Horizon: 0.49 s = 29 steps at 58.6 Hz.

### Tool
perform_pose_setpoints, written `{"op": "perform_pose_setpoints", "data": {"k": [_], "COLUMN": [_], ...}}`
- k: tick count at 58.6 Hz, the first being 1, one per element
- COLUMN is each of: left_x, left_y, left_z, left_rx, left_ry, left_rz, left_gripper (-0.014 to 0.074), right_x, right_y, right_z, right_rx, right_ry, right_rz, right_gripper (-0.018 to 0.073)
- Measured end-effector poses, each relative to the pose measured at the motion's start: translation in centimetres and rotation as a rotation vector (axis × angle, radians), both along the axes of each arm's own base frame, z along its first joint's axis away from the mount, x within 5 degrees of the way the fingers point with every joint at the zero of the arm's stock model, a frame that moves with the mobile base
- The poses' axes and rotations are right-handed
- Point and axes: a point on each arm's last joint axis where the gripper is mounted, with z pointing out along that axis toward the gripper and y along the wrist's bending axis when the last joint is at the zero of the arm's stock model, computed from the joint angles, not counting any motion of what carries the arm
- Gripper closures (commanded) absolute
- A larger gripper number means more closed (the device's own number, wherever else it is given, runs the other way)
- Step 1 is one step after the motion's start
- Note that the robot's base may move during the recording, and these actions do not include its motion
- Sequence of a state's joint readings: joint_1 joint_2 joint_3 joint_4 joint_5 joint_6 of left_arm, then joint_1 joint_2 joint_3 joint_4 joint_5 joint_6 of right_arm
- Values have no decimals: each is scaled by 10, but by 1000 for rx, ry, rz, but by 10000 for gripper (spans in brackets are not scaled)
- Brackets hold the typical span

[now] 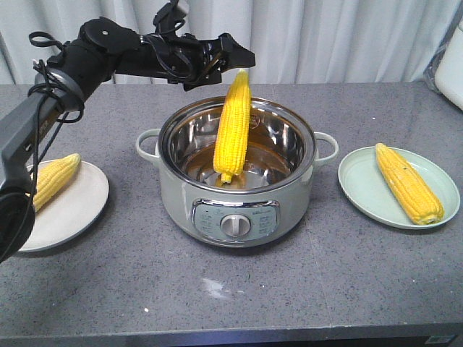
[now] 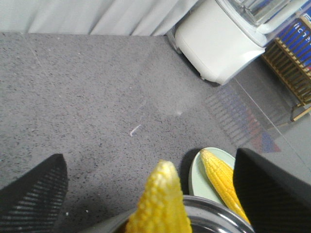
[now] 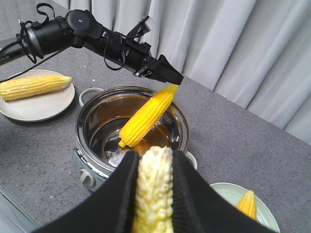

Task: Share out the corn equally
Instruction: 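Reach the left gripper to the last corn cob and close on it, then lift the last corn cob out of the pot with the left gripper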

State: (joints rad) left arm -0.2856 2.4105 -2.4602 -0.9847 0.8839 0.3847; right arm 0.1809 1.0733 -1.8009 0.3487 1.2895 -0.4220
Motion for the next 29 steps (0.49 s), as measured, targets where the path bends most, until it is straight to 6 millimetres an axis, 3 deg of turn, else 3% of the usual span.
{"op": "perform_pose_setpoints", "data": {"k": [19, 29], "left_x": [0, 3], "left_y": [-12, -17], "left_z": [-13, -26], "left_rx": [5, 12], "left_ry": [19, 37], "left_rz": [-14, -15], "left_gripper": [-9, 59], "right_x": [0, 0], "right_y": [0, 0], "right_z": [0, 0], "right_rx": [0, 0], "right_ry": [-1, -1], "right_rz": [4, 4], "right_gripper": [565, 565]}}
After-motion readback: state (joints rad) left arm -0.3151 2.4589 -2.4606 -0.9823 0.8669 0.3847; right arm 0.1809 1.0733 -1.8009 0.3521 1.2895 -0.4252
